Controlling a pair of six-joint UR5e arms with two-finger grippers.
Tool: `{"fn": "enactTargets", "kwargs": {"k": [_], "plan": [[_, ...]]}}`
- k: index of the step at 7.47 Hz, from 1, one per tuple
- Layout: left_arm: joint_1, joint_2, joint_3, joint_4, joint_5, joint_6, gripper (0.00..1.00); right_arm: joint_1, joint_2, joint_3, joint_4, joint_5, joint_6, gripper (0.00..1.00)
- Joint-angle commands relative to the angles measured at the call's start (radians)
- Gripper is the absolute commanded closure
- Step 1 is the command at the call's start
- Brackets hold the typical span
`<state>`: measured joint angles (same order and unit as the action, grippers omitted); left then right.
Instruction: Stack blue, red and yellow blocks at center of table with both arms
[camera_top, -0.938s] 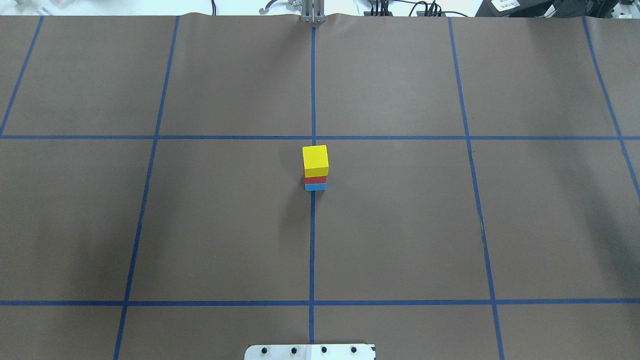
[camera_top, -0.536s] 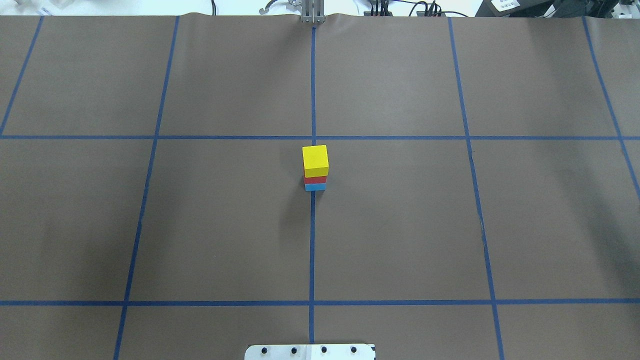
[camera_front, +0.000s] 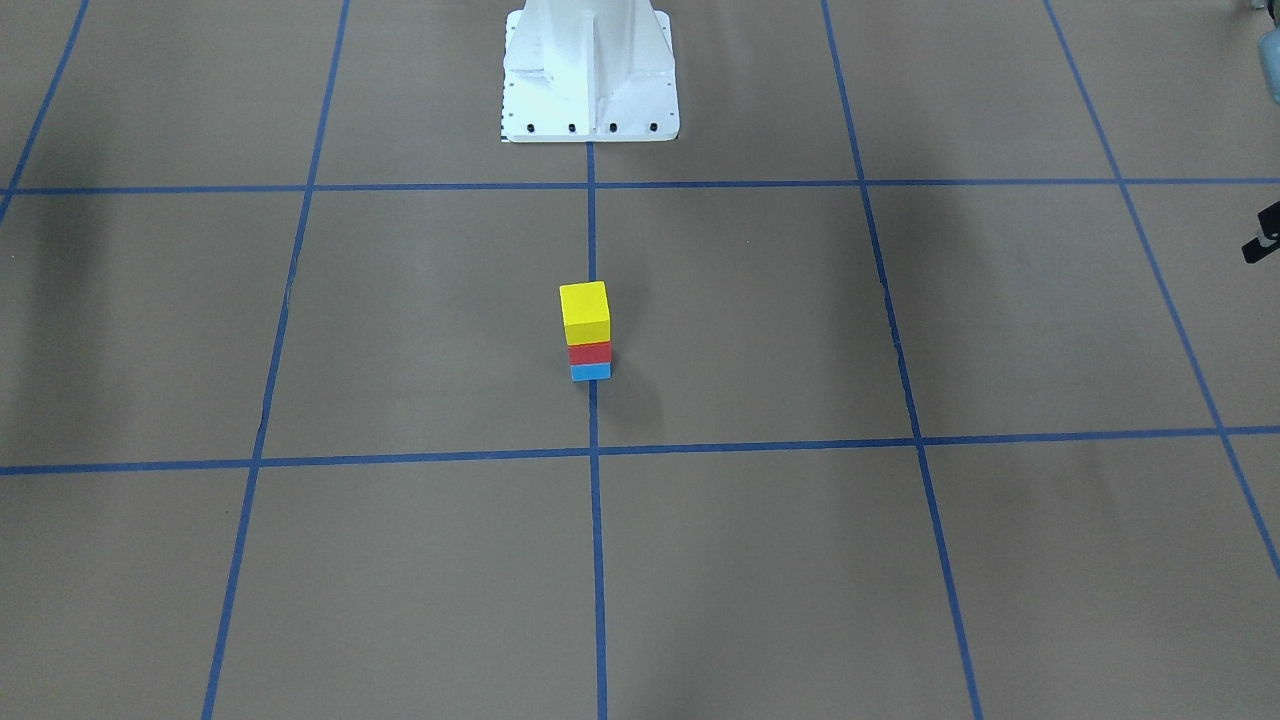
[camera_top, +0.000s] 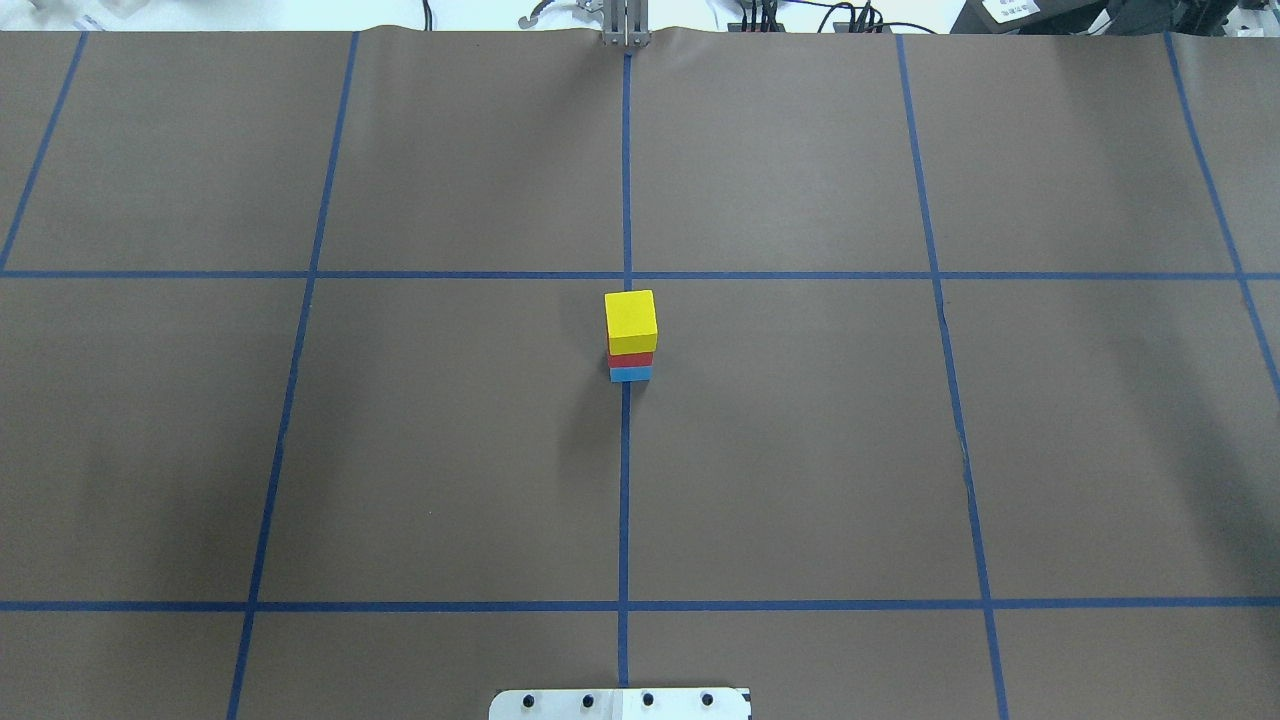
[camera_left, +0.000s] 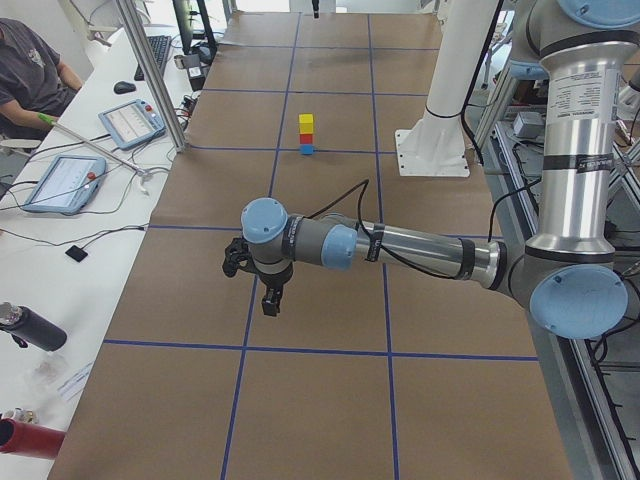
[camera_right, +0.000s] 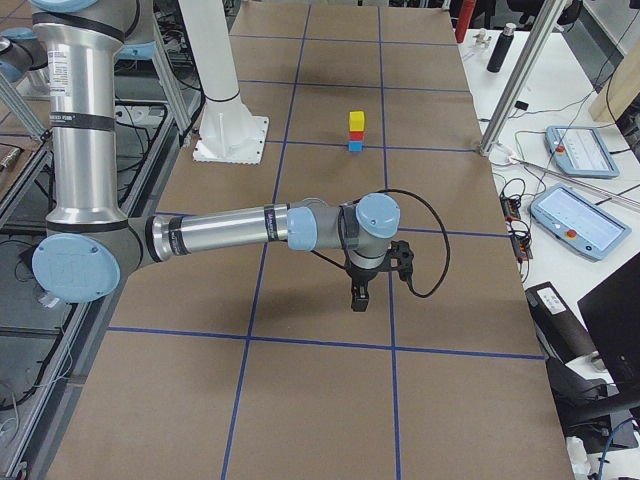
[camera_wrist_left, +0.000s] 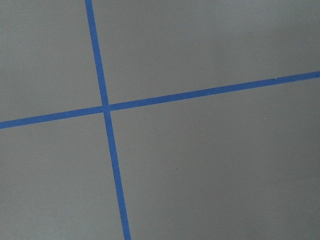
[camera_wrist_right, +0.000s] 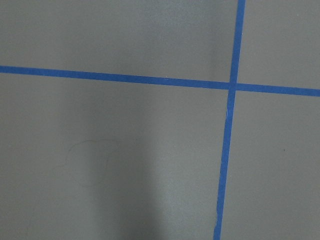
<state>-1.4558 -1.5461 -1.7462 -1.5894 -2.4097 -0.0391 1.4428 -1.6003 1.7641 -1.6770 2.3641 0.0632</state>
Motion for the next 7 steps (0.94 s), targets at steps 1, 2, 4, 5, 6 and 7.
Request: {"fn": "enactTargets", "kwargs": {"k": [1, 2, 4, 5, 6, 7], "plan": [[0.0, -0.005, 0.001, 0.0, 0.009, -0.001, 0.01, -0.001, -0.007, 0.0, 0.0, -0.005, 0.01, 0.0], [0.0, -0.011, 0.005, 0.002, 0.011, -0.001, 0.01, -0.001, -0.01, -0.008, 0.0, -0.014, 0.01, 0.0], [0.0, -0.012, 0.008, 0.005, 0.011, -0.001, 0.01, -0.001, 0.017, -0.054, 0.007, -0.022, 0.012, 0.0], [0.0, -0.012, 0.008, 0.006, 0.011, -0.001, 0.01, -0.001, 0.019, -0.051, 0.007, -0.023, 0.01, 0.0], [0.0, -0.009, 0.005, 0.006, 0.011, -0.001, 0.01, -0.001, 0.019, -0.049, 0.007, -0.023, 0.01, 0.0], [-0.001, -0.005, 0.004, 0.008, 0.009, -0.001, 0.01, -0.001, 0.019, -0.051, 0.007, -0.023, 0.01, 0.0]]}}
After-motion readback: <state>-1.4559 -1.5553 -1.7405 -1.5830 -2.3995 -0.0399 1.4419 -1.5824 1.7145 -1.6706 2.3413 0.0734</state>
